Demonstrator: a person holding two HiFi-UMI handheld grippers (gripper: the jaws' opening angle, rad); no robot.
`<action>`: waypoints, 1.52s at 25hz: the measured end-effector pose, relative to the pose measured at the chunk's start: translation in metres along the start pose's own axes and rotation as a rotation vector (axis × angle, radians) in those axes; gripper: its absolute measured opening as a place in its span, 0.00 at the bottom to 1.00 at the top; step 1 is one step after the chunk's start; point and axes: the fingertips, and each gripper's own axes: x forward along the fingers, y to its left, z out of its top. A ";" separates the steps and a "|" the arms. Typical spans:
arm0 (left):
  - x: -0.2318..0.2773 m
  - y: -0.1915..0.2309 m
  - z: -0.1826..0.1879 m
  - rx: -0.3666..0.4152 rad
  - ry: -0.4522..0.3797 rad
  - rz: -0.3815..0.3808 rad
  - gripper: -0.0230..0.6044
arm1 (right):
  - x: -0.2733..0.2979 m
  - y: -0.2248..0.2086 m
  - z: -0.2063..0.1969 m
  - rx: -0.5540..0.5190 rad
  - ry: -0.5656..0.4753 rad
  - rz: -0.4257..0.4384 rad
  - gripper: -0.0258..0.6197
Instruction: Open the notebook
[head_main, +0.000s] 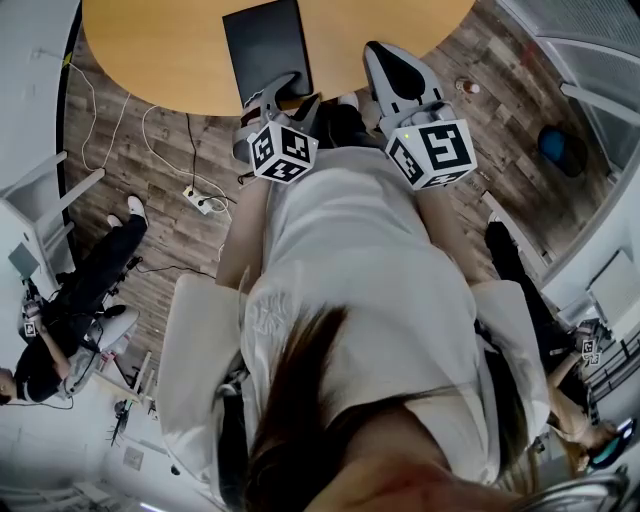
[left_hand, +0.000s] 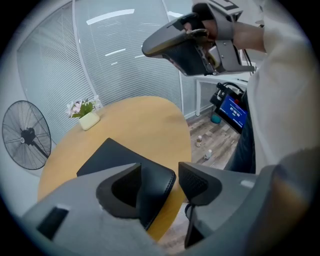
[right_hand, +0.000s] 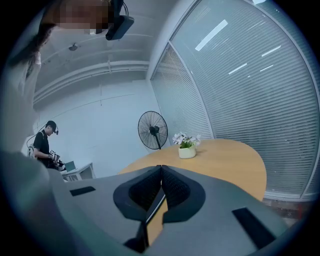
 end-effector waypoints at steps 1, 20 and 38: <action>0.001 -0.002 -0.001 0.000 0.004 -0.004 0.42 | 0.000 0.000 0.000 0.001 0.000 0.001 0.04; 0.000 0.008 -0.003 -0.029 0.046 0.027 0.42 | -0.001 -0.002 -0.003 0.010 0.020 -0.006 0.04; -0.021 0.001 0.006 -0.103 0.034 0.040 0.15 | -0.006 0.000 -0.001 0.006 0.022 0.001 0.04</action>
